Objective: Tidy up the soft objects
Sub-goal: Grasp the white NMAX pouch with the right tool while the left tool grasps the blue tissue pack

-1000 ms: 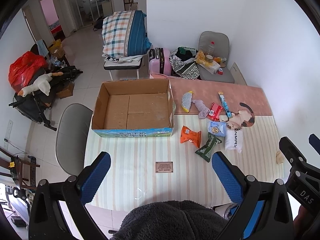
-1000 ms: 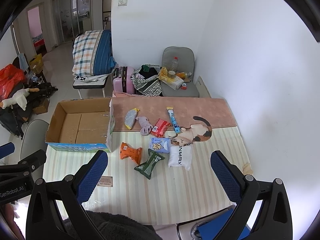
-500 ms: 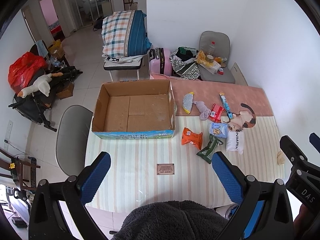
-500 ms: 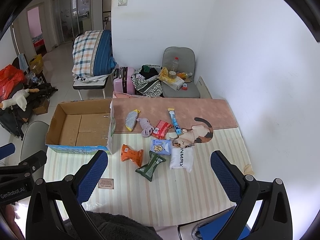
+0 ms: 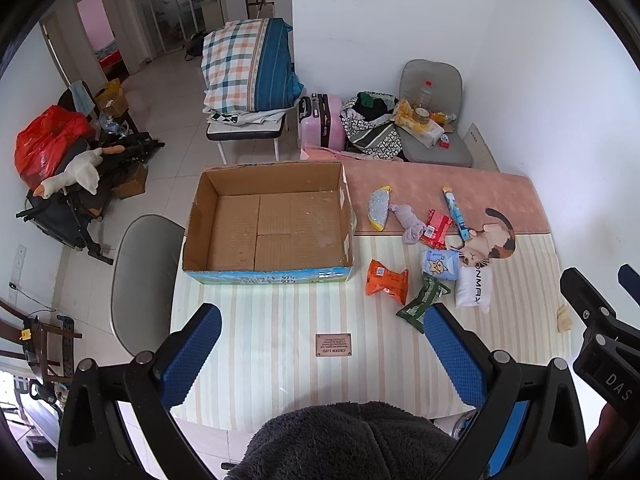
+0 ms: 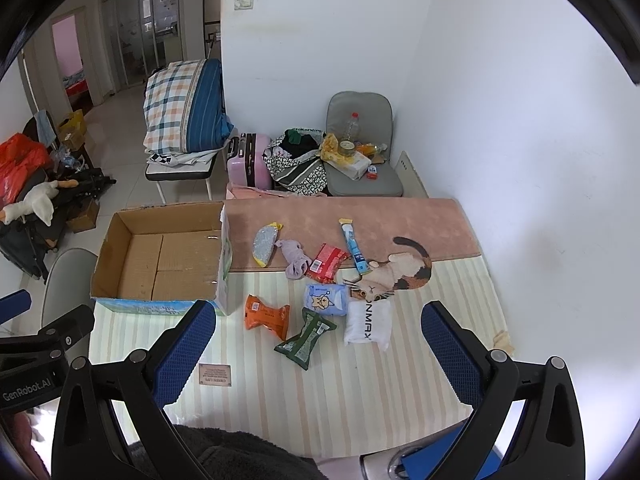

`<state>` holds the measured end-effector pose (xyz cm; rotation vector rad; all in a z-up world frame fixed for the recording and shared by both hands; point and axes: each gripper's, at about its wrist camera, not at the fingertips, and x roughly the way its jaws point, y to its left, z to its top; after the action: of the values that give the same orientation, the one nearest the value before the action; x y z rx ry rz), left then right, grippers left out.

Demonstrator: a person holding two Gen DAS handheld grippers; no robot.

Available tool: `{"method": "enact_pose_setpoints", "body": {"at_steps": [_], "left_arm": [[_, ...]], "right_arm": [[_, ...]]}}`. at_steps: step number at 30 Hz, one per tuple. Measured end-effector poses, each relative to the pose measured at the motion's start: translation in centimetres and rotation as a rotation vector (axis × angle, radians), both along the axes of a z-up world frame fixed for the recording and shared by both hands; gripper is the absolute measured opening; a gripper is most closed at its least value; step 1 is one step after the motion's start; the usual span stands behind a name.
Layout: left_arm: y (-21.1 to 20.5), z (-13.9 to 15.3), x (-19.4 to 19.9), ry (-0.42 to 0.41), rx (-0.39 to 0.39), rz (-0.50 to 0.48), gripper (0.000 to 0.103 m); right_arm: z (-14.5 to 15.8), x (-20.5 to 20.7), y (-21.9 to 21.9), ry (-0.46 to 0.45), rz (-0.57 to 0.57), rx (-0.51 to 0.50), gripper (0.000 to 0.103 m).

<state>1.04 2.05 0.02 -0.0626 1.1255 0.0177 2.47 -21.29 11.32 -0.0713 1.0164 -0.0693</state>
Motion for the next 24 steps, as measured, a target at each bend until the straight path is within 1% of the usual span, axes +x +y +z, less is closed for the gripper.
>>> {"method": "enact_pose_setpoints", "body": {"at_steps": [2, 5, 7, 8, 9, 10, 11, 12, 13, 15, 16, 17, 18, 19, 20, 21, 22, 24], "left_arm": [[0.1, -0.5, 1.0, 0.004, -0.003, -0.009, 0.103], [-0.6, -1.5, 4.8, 0.026, -0.01, -0.02, 0.103], [-1.4, -3.3, 7.4, 0.048, 0.007, -0.032, 0.103], [-1.9, -3.8, 8.5, 0.055, 0.009, -0.041, 0.103], [-2.6, -5.0, 9.9, 0.068, 0.02, -0.06, 0.103], [-3.4, -6.2, 11.2, 0.083, 0.041, -0.077, 0.103], [-4.4, -7.7, 12.7, 0.099, 0.062, -0.109, 0.103], [-5.3, -8.6, 13.8, 0.107, 0.078, -0.129, 0.103], [-6.7, -10.2, 15.2, 0.122, 0.099, -0.171, 0.103], [-9.7, -13.2, 17.8, 0.159, 0.137, -0.254, 0.103], [-10.9, -14.4, 18.7, 0.173, 0.153, -0.293, 0.103], [-12.8, -16.3, 19.8, 0.199, 0.181, -0.348, 0.103], [-14.3, -17.8, 20.5, 0.216, 0.213, -0.389, 0.103], [-15.5, -19.1, 21.1, 0.229, 0.234, -0.426, 0.103], [-17.2, -20.7, 21.7, 0.245, 0.25, -0.481, 0.103], [-18.1, -21.6, 22.0, 0.252, 0.269, -0.511, 0.103], [-19.8, -23.4, 22.6, 0.258, 0.322, -0.561, 0.103], [-21.7, -25.7, 23.3, 0.271, 0.375, -0.638, 0.103]], "right_arm": [[-0.8, 1.1, -0.6, 0.022, -0.022, 0.027, 0.103], [-2.7, 3.3, -2.5, 0.051, -0.064, 0.046, 0.103], [-4.7, 5.1, -4.3, 0.087, -0.099, 0.066, 0.103], [-6.0, 6.1, -5.5, 0.116, -0.114, 0.089, 0.103], [-7.3, 7.0, -6.6, 0.142, -0.129, 0.112, 0.103], [-9.4, 8.3, -8.5, 0.194, -0.156, 0.134, 0.103], [-11.0, 9.1, -9.8, 0.229, -0.181, 0.154, 0.103], [-13.1, 10.1, -11.4, 0.26, -0.213, 0.172, 0.103], [-14.6, 10.8, -12.5, 0.286, -0.234, 0.174, 0.103], [-19.3, 12.5, -15.5, 0.367, -0.294, 0.192, 0.103], [-21.2, 13.0, -16.6, 0.389, -0.307, 0.197, 0.103], [-23.9, 13.8, -18.0, 0.441, -0.341, 0.198, 0.103], [-25.9, 14.3, -19.1, 0.467, -0.363, 0.2, 0.103], [-28.4, 15.1, -20.3, 0.492, -0.371, 0.212, 0.103], [-30.3, 15.5, -20.9, 0.514, -0.372, 0.211, 0.103], [-32.2, 16.0, -21.5, 0.546, -0.365, 0.207, 0.103], [-34.6, 16.4, -21.7, 0.582, -0.347, 0.206, 0.103], [-37.8, 16.9, -21.5, 0.615, -0.323, 0.203, 0.103]]}}
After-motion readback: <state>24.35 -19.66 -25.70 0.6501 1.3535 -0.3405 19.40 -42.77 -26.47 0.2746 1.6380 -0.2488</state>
